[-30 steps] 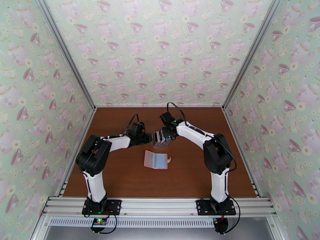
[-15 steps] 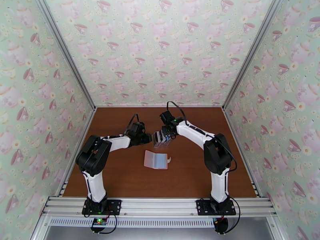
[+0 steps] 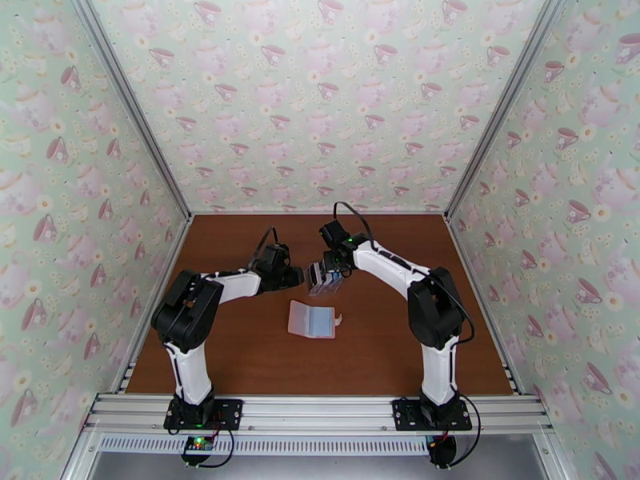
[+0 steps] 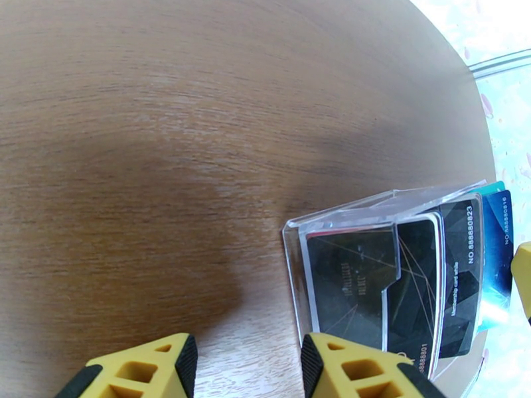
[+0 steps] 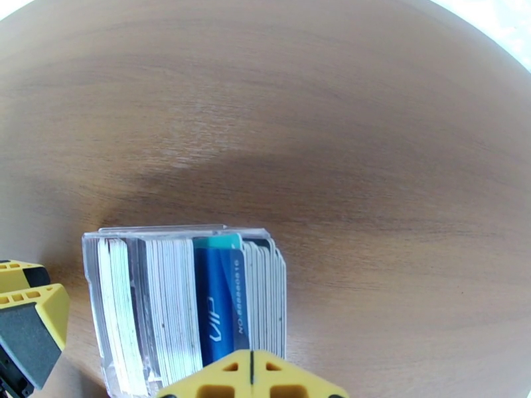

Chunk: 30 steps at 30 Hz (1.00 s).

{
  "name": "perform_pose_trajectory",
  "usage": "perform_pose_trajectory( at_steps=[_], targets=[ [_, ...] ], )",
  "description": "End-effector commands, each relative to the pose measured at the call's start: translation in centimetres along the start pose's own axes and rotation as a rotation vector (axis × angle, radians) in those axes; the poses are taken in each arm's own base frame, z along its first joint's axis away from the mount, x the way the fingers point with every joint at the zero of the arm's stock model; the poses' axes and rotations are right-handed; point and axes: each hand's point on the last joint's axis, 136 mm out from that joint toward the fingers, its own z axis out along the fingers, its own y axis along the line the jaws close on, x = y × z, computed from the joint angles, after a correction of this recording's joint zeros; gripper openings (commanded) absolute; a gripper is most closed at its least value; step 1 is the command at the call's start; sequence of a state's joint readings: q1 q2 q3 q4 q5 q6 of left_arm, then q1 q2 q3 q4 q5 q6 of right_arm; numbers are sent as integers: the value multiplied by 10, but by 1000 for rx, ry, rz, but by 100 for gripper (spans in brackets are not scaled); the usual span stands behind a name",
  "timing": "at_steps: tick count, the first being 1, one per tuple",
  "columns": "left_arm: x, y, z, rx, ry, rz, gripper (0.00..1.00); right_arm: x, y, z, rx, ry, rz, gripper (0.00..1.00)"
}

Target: Put the credit cards into the card holder

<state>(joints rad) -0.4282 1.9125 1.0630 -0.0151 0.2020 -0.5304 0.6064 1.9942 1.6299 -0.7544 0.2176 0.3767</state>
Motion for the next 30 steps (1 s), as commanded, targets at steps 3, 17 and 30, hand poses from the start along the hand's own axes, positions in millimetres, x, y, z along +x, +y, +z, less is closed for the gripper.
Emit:
perform_pose_trajectory(
  at_steps=[3, 17, 30],
  targets=[
    [-7, 1, 2, -5, -9, 5, 49, -4, 7, -17, -72, -12, 14, 0],
    [-9, 1, -1, -1, -13, 3, 49, 6, 27, -13, -147, 21, 16, 0],
    [-8, 1, -1, 0, -11, 2, 49, 16, 29, -3, -157, 52, 13, 14]
  ],
)
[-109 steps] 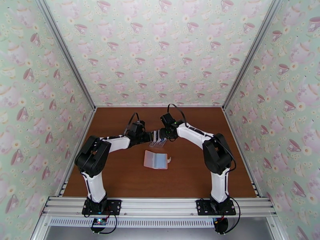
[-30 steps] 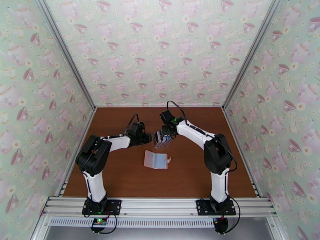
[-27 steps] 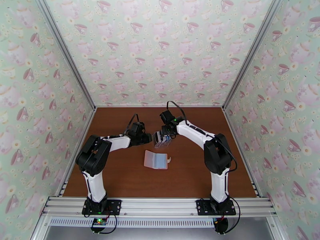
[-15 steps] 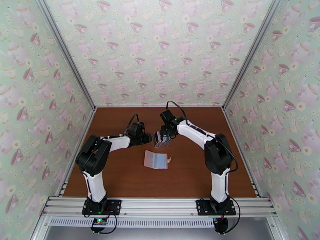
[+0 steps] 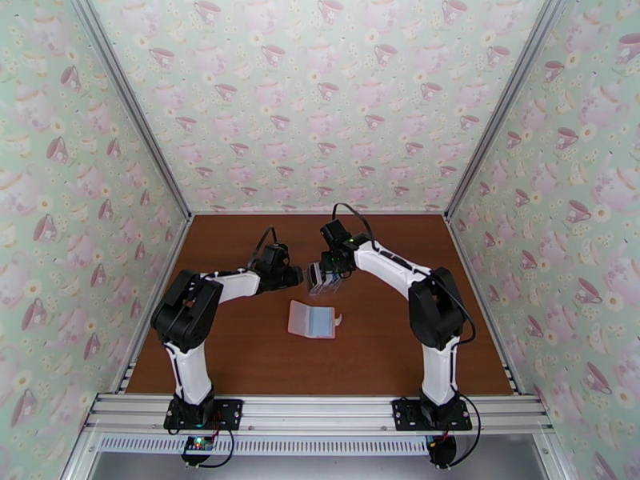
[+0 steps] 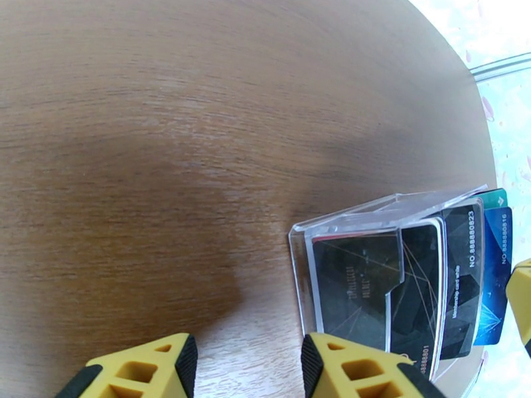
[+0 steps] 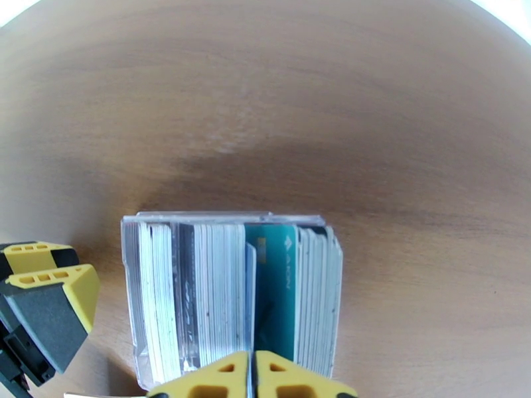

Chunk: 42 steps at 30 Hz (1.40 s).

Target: Put the credit cards into the card holder

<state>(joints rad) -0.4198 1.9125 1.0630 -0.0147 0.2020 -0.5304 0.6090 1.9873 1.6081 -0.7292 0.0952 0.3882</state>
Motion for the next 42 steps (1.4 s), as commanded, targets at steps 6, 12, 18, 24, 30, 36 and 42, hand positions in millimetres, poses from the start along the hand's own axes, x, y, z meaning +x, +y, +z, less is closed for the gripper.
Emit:
perform_pose_trajectory(
  at_steps=[6, 12, 18, 24, 30, 36, 42],
  targets=[
    [-7, -2, -1, 5, -11, 5, 49, 7, 9, -3, -42, 16, 2, 13],
    [-8, -3, -2, 9, -13, 7, 49, 2, 8, -10, -34, 0, -3, 3],
    [-11, -5, -10, 13, -33, 12, 49, -10, 4, -33, -15, -48, -9, 0],
    [-20, -12, -31, 13, -81, 36, 49, -17, 1, -64, -13, -107, 2, 0],
    [-24, -24, -60, 34, -120, 56, 49, -4, 9, -91, -58, -148, 25, 0],
    [5, -48, -92, 79, -86, 122, 50, 32, 27, -103, -199, -178, 121, 0],
    [44, -57, -111, 103, -45, 165, 48, 67, 50, -102, -345, -185, 212, 0]
  ],
)
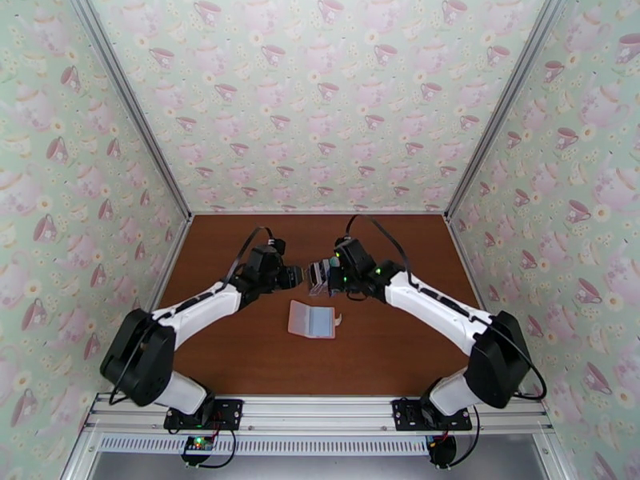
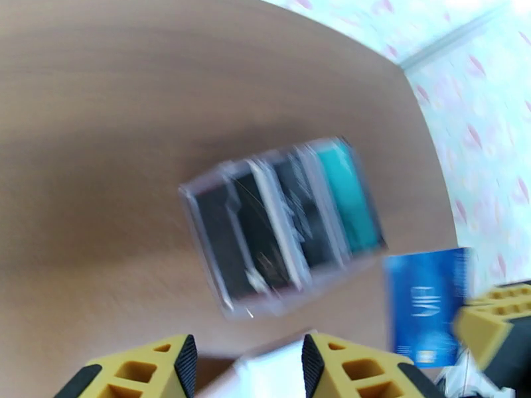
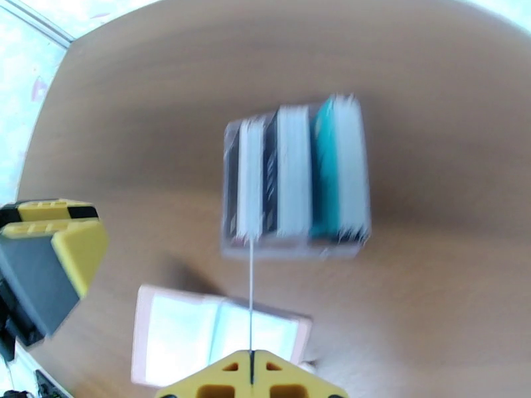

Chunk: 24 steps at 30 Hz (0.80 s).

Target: Put the credit cards into the card holder

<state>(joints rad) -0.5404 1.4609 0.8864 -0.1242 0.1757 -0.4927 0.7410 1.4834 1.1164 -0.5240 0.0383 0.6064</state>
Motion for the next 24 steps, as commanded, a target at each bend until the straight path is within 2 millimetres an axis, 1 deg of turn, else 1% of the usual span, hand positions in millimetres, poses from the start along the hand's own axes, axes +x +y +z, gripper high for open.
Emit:
perform_pose_trajectory(
  at_steps=[1, 5, 9, 12, 19, 22, 24],
  targets=[
    [28, 4, -7, -18, 56, 17, 47, 4, 24, -4, -136, -52, 110, 0],
    [47, 4, -10, -20, 80, 35, 45, 22, 28, 1, -184, -53, 158, 0],
    [64, 4, -11, -5, 112, 46, 41, 37, 32, 6, -198, -48, 165, 0],
    [75, 9, -12, -18, 129, 55, 41, 46, 33, 11, -210, -43, 179, 0],
    [93, 24, -7, -51, 164, 63, 40, 60, 32, 25, -256, -42, 232, 0],
    [97, 29, -4, -62, 171, 64, 40, 65, 28, 30, -256, -42, 244, 0],
    [99, 33, -2, -78, 176, 69, 41, 68, 31, 34, -280, -38, 258, 0]
  ],
)
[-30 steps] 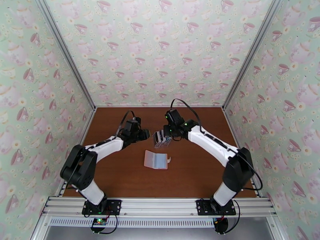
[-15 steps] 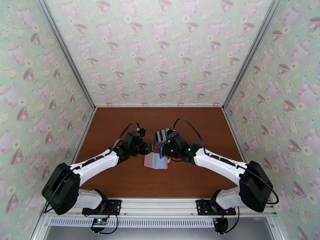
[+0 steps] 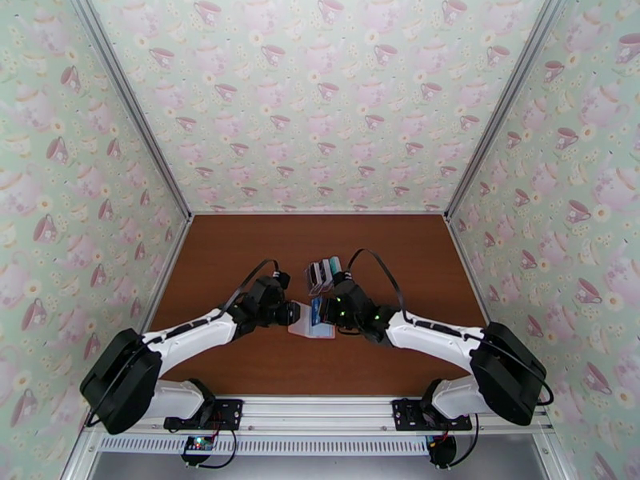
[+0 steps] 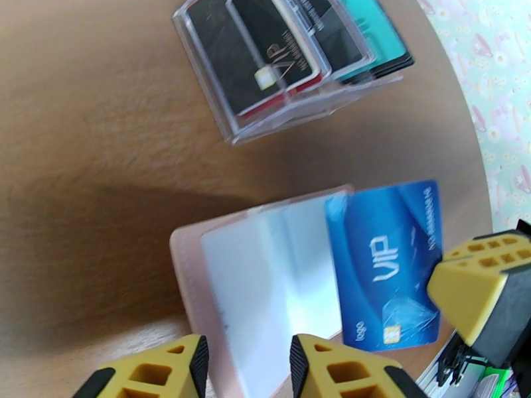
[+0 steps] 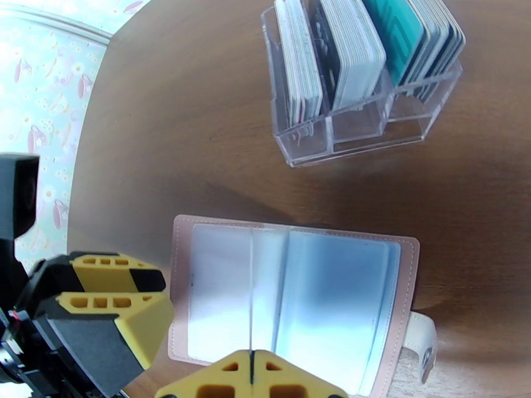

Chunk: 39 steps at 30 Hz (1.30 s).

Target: Put the credit cards into the card holder

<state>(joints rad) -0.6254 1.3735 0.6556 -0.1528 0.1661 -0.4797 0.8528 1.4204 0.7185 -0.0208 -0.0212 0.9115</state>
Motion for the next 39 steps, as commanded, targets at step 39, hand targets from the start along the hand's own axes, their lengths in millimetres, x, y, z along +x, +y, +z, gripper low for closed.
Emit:
perform_pose_trajectory(
  at_steps=[39],
  targets=[
    [37, 61, 27, -375, 135, 135, 36, 25, -10, 31, -141, 38, 27, 0]
  ],
)
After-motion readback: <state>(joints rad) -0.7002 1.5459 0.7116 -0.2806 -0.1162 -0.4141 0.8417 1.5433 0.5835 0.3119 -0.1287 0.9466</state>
